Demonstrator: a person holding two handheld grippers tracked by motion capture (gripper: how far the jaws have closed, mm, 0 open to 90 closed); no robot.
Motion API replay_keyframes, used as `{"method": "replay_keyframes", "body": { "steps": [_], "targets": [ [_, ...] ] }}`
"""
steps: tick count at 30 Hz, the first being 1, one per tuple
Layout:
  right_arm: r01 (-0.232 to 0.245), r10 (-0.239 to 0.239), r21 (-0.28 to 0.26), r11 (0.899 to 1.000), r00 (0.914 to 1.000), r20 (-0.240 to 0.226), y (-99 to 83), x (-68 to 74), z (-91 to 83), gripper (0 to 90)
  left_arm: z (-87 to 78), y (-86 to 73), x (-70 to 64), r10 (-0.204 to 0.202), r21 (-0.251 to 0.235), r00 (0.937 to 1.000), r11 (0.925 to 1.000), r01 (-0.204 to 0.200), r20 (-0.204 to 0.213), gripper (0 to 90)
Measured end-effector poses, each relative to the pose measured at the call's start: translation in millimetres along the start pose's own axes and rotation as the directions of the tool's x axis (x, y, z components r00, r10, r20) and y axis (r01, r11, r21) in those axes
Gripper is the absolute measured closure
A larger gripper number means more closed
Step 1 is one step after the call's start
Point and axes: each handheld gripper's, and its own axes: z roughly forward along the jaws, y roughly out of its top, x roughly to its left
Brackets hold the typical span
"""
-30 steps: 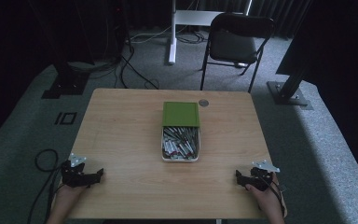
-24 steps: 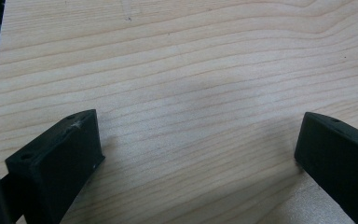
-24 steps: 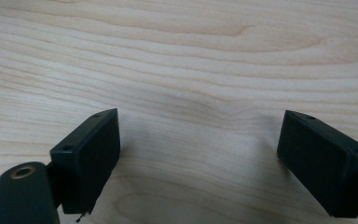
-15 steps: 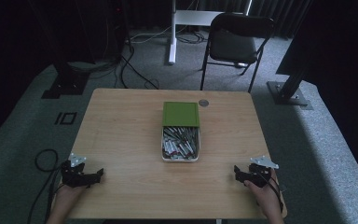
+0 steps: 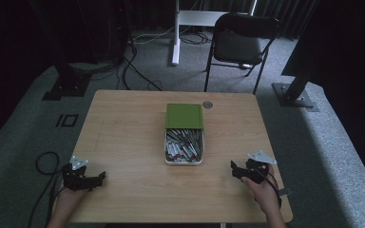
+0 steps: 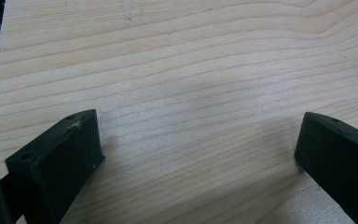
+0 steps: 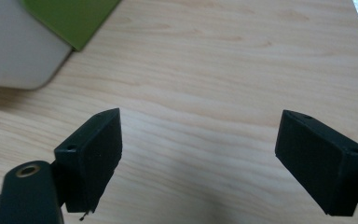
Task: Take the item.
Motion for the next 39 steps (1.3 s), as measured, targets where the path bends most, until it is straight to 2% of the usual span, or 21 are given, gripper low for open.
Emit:
{"method": "replay_keyframes", "body": {
  "steps": [9,18,23,29,39],
  "targets": [
    [0.043,-0.045,-0.039,0.998,0.9982,-0.04,20.2,17.9,-0.8,15.3,-0.1,0.0,0.0,0.0,0.001,1.0,1.0,0.0,0.0,1.3],
    [0.088,-0.093,-0.067,0.994,0.9929,-0.074,36.7,35.1,-0.9,15.4,0.1,0.0,-0.2,-0.003,-0.001,1.0,1.0,0.003,0.0,1.3],
    [0.095,-0.103,-0.088,0.992,0.9908,-0.088,45.7,42.5,-2.4,17.0,0.1,0.0,-0.2,-0.003,-0.001,1.0,1.0,0.003,0.0,1.3],
    [0.119,-0.135,-0.127,0.985,0.9824,-0.129,61.8,60.1,-2.7,17.2,0.1,0.0,-0.2,-0.003,-0.001,1.0,1.0,0.003,0.0,1.3],
    [0.158,-0.183,-0.147,0.976,0.9672,-0.176,72.2,84.2,2.1,18.3,0.0,0.0,-0.1,-0.002,0.0,1.0,1.0,0.002,0.0,1.3]
  ]
}}
